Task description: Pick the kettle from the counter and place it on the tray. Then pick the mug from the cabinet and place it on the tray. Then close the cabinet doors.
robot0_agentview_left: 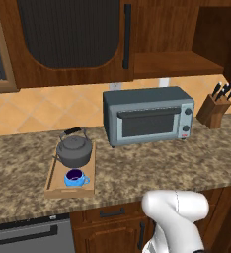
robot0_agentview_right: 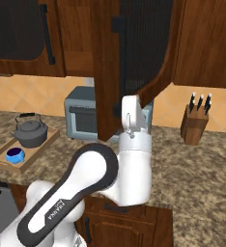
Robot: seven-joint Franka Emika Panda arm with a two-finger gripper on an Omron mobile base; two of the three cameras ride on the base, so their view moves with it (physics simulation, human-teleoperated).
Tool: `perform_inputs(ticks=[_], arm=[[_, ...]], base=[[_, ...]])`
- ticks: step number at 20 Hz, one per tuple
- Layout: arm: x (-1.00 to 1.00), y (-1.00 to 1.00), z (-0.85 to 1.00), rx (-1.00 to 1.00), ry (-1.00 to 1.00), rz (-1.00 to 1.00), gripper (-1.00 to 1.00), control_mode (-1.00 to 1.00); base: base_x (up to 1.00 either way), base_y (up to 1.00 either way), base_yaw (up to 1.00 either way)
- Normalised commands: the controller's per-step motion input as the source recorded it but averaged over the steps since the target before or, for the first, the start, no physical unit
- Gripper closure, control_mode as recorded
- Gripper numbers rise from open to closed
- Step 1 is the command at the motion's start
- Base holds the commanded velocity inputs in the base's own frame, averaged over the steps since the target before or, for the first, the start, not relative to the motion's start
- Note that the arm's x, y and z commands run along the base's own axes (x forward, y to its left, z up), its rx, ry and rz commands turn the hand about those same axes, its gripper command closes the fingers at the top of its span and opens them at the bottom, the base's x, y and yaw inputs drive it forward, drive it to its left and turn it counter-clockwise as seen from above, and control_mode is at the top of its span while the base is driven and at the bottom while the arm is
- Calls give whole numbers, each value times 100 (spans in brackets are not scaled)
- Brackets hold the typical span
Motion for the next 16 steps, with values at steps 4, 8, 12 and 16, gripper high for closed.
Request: perform_inputs(ticks=[4,8,12,16], arm=[[12,53,14,0,1,0,100,-100],[4,47,19,-3,10,0,100,-100],[54,66,1,-9,19,22,100,-100],[72,57,0,-9,21,41,100,-100]], base=[[0,0,0],[0,0,0],[0,0,0],[0,0,0]])
